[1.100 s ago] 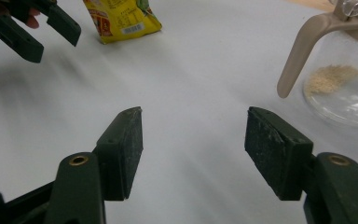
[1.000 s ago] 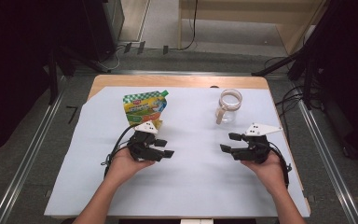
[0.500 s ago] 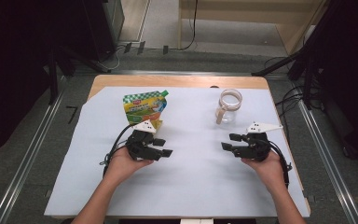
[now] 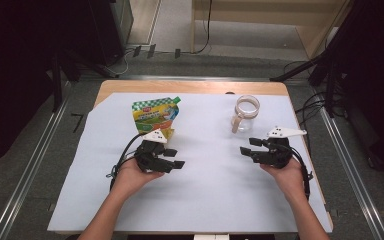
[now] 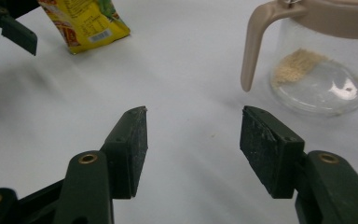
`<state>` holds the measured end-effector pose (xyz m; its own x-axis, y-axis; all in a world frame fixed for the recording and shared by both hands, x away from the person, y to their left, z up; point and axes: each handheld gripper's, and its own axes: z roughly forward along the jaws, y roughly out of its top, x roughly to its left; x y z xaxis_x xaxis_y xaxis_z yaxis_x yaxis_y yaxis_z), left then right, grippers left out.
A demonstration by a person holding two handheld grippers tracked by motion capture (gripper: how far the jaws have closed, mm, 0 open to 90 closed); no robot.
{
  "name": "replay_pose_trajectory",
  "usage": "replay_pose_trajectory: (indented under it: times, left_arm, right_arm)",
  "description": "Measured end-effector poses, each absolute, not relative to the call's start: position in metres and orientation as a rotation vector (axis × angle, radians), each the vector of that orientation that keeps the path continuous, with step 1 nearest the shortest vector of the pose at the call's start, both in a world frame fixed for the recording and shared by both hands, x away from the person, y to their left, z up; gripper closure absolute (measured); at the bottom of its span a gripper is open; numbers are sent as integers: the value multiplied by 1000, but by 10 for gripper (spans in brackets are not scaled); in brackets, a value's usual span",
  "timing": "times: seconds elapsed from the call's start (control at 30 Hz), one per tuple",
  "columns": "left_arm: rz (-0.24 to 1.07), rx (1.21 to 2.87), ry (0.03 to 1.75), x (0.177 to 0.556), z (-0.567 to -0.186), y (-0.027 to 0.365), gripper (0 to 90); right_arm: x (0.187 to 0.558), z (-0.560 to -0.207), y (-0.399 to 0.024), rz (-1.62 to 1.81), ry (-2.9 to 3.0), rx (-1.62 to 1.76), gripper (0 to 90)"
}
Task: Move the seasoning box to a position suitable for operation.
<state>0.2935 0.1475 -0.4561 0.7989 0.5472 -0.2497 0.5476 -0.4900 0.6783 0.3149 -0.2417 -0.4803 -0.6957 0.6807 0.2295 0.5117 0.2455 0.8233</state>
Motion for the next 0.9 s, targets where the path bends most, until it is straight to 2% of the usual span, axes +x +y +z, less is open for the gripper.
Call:
replay_pose_trajectory:
  times: [0.53, 0.67, 0.9]
  left_arm:
    - [-28, 2202, 779, 292, -457, 145, 437]
    - [-33, 2181, 779, 293, -456, 146, 436]
    - [-59, 2166, 788, 295, -456, 148, 442]
  right_arm:
    - [350, -475, -249, 1371, 2264, 1224, 436]
    - [361, -474, -251, 1317, 2249, 1228, 386]
    - [385, -480, -259, 1317, 2197, 1268, 362]
